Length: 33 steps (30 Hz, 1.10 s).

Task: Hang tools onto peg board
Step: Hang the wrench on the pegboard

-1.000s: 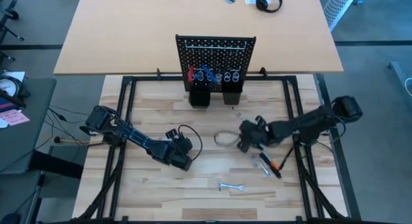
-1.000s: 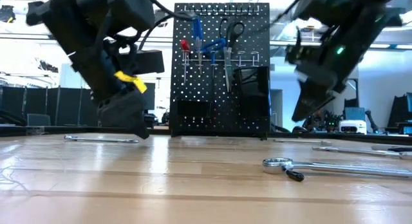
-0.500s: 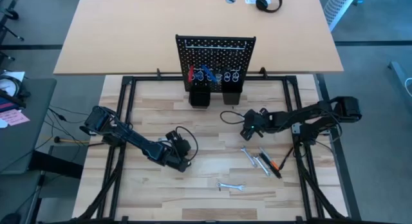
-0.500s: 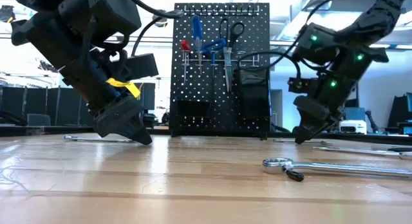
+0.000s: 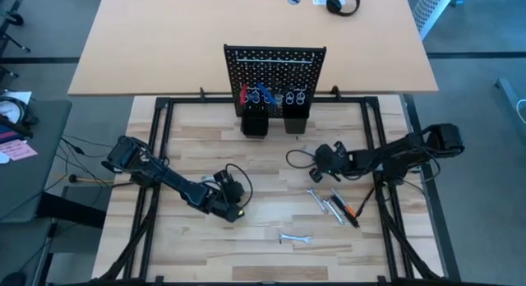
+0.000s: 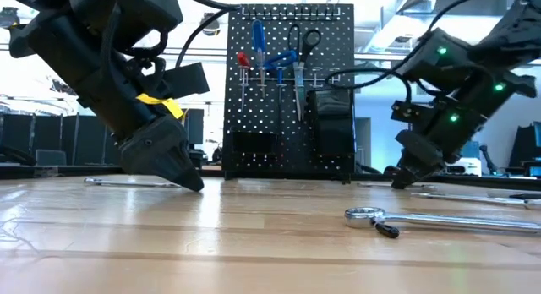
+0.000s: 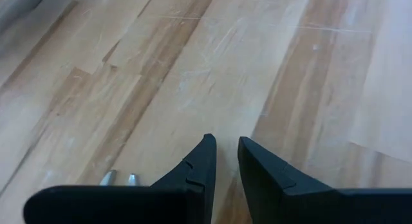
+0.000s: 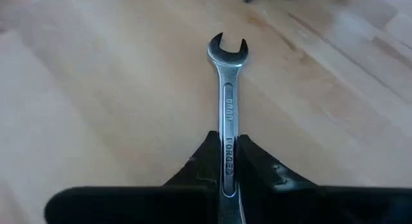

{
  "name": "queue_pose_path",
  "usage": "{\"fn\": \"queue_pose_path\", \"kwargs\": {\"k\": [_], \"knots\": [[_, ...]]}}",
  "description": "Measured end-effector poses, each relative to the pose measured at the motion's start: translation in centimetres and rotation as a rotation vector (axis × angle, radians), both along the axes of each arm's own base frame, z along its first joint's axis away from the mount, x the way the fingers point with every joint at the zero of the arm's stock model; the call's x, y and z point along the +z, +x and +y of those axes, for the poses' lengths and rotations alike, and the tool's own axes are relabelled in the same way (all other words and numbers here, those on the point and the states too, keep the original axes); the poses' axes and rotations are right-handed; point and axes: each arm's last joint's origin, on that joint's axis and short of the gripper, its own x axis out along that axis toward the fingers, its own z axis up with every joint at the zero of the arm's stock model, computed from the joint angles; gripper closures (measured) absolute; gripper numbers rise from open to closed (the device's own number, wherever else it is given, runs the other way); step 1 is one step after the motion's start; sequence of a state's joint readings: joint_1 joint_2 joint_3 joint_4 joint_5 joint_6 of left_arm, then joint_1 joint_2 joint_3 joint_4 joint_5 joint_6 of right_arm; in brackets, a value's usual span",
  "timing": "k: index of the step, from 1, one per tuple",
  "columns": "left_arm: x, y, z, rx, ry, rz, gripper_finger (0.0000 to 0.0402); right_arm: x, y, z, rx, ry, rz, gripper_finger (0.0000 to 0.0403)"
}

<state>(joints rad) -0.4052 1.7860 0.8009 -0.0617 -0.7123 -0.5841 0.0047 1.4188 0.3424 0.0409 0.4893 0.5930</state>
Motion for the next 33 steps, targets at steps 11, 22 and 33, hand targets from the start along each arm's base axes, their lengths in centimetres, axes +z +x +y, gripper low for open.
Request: {"fn": "queue_pose_path", "kwargs": {"k": [11, 22, 33], "knots": [[0.1, 0.1, 0.0, -0.01, 0.013, -0.009, 0.034, 4.3, 1.3, 3.3, 0.204, -0.102, -0.333, 0.0402], [0.5, 0.6, -0.2, -0.031, 0.023, -0.055, 0.034, 5.8, 1.7, 4.8, 0.336, -0.054, -0.463, 0.0394], [3.4, -4.1, 1.9, -0.014, 0.125, 0.296, 0.0336, 6.7, 6.0, 6.4, 0.43, -0.043, -0.351, 0.0322]]}}
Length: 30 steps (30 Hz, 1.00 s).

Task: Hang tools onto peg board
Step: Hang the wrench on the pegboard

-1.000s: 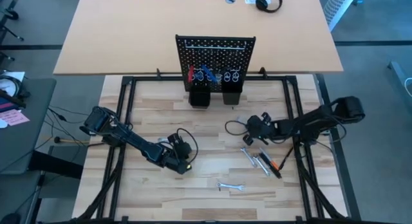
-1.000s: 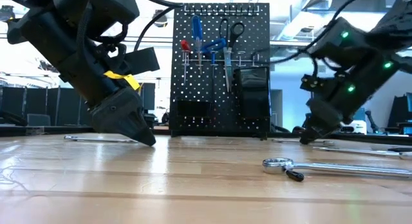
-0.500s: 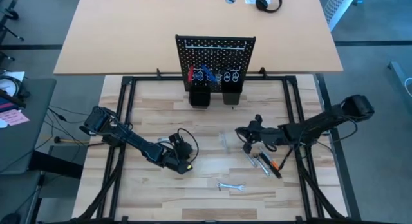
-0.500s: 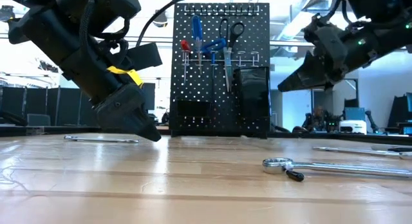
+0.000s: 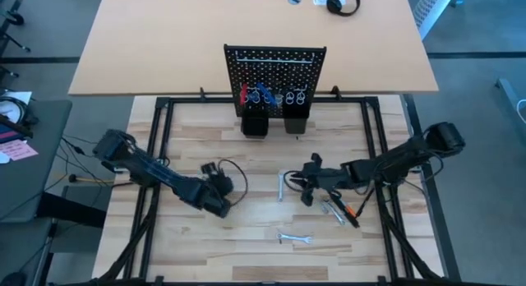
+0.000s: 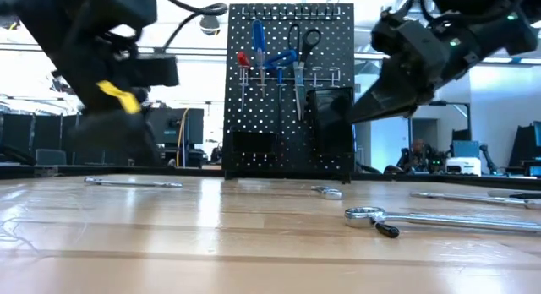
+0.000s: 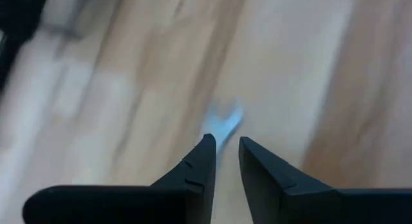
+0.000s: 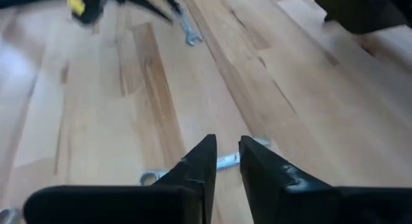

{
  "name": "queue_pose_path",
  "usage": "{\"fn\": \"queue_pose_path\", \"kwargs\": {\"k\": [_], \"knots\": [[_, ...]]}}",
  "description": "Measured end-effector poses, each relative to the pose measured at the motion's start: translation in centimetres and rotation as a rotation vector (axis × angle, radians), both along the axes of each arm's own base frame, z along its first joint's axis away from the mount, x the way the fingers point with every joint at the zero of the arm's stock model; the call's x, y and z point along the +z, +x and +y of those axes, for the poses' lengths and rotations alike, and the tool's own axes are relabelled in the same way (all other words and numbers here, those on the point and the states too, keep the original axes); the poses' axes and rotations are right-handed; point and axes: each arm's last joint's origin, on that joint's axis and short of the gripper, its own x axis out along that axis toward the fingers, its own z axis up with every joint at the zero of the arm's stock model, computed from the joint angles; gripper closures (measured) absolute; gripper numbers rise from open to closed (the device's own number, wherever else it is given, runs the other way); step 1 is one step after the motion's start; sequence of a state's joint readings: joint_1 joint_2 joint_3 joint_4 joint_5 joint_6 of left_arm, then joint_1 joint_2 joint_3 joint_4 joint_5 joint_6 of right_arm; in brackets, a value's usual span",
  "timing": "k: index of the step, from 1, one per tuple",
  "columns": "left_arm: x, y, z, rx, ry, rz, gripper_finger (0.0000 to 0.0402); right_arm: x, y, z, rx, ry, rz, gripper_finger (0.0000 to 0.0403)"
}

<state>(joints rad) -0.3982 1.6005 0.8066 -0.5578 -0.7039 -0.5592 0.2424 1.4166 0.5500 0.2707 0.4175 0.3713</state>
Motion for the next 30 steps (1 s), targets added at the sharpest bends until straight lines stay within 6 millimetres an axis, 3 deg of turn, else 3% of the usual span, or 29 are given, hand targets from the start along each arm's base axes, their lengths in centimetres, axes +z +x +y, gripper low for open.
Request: {"fn": "queue_pose_path", "kwargs": {"k": [6, 15, 22, 30], "knots": [[2.3, -3.0, 2.1, -0.087, -0.09, 0.146, 0.0295, -1.6, 1.3, 0.3, 0.017, -0.043, 0.074, 0.0317], [1.5, -7.1, 5.1, -0.173, -0.225, 0.118, 0.0229, -3.7, 1.7, 0.9, 0.058, -0.038, 0.136, 0.0316], [-0.6, -7.6, 5.7, -0.225, -0.221, 0.134, 0.0228, -3.4, 1.7, 1.0, 0.061, -0.034, 0.116, 0.0316], [-1.4, -7.4, 5.7, -0.201, -0.254, 0.174, 0.0244, -3.1, 1.8, 1.0, 0.061, -0.029, 0.096, 0.0316]]}}
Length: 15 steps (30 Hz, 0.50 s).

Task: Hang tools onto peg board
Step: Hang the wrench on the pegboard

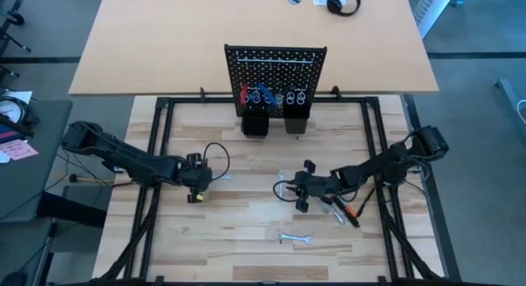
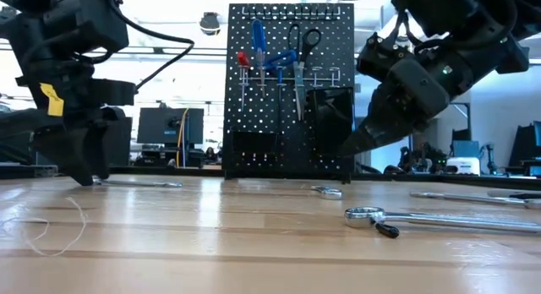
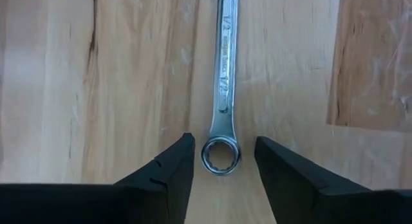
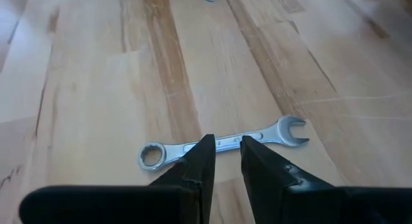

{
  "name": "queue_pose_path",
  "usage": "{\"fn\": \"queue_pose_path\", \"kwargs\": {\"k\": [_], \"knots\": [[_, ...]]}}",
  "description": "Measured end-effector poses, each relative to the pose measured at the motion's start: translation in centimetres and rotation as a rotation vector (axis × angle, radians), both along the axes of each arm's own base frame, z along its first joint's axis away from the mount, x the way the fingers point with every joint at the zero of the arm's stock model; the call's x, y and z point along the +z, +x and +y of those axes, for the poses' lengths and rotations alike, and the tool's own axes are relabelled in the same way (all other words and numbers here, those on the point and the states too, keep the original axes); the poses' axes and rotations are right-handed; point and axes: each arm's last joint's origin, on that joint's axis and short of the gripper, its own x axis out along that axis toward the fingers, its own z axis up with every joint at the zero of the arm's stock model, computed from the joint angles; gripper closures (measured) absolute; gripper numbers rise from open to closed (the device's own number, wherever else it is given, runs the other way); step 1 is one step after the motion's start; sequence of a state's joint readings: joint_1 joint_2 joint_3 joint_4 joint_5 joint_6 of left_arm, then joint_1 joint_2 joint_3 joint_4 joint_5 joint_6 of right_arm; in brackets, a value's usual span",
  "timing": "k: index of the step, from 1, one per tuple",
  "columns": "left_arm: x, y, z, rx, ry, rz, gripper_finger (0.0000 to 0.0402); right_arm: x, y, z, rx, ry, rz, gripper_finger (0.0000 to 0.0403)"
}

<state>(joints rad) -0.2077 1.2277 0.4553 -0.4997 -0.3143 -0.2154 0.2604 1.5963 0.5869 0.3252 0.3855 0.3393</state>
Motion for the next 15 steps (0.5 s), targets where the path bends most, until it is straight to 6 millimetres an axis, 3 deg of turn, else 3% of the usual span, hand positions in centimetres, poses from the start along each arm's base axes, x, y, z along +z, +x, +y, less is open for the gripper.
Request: {"fn": "queue_pose_path", "kwargs": {"k": [10, 15], "knots": [[-0.14, 0.0, 0.48, 0.087, -0.105, 0.006, 0.033, 0.02, -0.01, 0.15, 0.006, 0.002, -0.003, 0.0316], [-0.16, 0.04, 0.87, 0.107, -0.147, 0.013, 0.0348, 0.04, -0.07, 0.46, 0.019, 0.002, -0.005, 0.0316]]}}
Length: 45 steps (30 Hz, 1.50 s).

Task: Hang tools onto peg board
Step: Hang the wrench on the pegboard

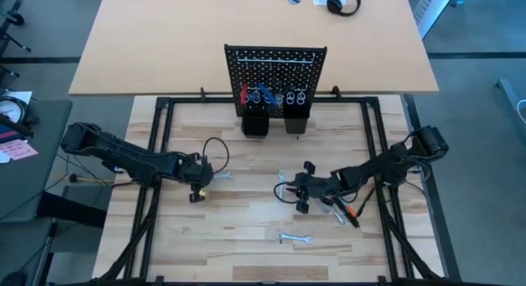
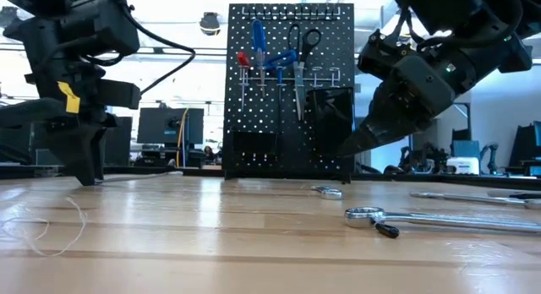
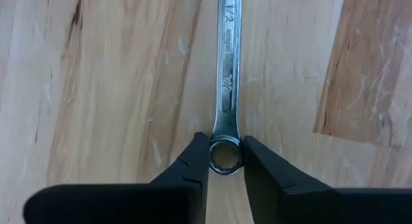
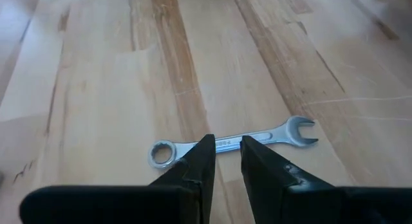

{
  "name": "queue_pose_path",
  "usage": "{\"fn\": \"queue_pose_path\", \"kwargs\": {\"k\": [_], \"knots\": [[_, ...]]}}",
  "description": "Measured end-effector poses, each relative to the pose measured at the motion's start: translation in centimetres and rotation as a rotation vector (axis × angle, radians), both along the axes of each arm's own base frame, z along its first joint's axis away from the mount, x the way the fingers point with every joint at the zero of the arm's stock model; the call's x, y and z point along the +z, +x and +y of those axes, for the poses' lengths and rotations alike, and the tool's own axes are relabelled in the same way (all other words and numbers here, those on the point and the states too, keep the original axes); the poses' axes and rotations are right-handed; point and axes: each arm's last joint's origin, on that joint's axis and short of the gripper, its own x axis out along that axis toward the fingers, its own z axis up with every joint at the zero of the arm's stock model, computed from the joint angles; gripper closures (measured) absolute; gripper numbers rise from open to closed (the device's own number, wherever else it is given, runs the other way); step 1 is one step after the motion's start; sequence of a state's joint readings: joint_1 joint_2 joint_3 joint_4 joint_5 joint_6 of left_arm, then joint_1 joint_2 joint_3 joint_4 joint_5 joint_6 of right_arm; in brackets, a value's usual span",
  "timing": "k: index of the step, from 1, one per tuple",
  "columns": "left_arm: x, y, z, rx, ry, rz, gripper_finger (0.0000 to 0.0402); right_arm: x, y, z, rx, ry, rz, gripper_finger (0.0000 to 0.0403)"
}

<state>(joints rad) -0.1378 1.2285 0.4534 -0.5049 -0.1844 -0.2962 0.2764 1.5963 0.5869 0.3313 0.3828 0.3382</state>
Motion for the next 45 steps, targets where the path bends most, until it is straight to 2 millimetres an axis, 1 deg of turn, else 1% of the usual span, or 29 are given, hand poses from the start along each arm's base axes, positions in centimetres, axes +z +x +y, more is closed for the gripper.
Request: {"fn": "queue_pose_path", "kwargs": {"k": [6, 9, 13, 15, 17, 20, 23, 26, 28, 30, 37, 41, 43, 45], "knots": [[0.7, 0.5, -0.1, -0.001, 0.007, -0.03, 0.0351, 0.0, 0.0, 0.2, 0.013, -0.001, -0.002, 0.0316], [1.3, 0.9, -0.3, -0.005, 0.015, -0.092, 0.0354, 0.2, 0.1, 0.4, 0.021, 0.002, -0.025, 0.0316], [1.8, 1.4, -0.7, -0.022, 0.0, -0.182, 0.0367, 0.8, 0.5, 0.7, 0.093, 0.014, -0.091, 0.0316], [2.3, 1.8, -0.9, -0.033, -0.002, -0.251, 0.0384, 1.3, 0.8, 0.8, 0.115, 0.017, -0.14, 0.0316], [2.5, 2.0, -1.0, -0.035, -0.002, -0.277, 0.0398, 1.6, 0.9, 0.8, 0.117, 0.023, -0.175, 0.0316], [2.5, 2.1, -1.1, -0.028, -0.005, -0.287, 0.0398, 1.7, 1.0, 0.9, 0.119, 0.027, -0.192, 0.0316], [2.5, 2.1, -1.1, 0.036, -0.016, -0.298, 0.0398, 1.7, 1.0, 0.9, 0.122, 0.029, -0.193, 0.0316], [2.6, 2.1, -0.7, 0.182, -0.042, -0.324, 0.0394, 1.7, 1.0, 0.9, 0.121, 0.029, -0.193, 0.0316], [2.5, 2.1, -0.5, 0.265, -0.088, -0.332, 0.0381, 1.7, 1.0, 0.9, 0.121, 0.029, -0.193, 0.0316], [2.5, 2.1, -0.2, 0.33, -0.129, -0.333, 0.0357, 1.7, 1.0, 0.9, 0.121, 0.029, -0.194, 0.0316], [1.8, 1.0, 1.8, 0.561, -0.129, -0.214, 0.0242, 1.7, 1.0, 0.9, 0.121, 0.029, -0.193, 0.0316], [1.8, 0.9, 2.4, 0.611, -0.153, -0.21, 0.0188, 1.7, 1.0, 0.9, 0.121, 0.029, -0.192, 0.0316], [1.9, 1.2, 2.4, 0.602, -0.183, -0.23, 0.0173, 1.7, 1.0, 0.9, 0.121, 0.029, -0.192, 0.0316], [2.0, 1.4, 2.4, 0.596, -0.198, -0.253, 0.0168, 1.7, 1.0, 0.9, 0.121, 0.029, -0.191, 0.0316]]}}
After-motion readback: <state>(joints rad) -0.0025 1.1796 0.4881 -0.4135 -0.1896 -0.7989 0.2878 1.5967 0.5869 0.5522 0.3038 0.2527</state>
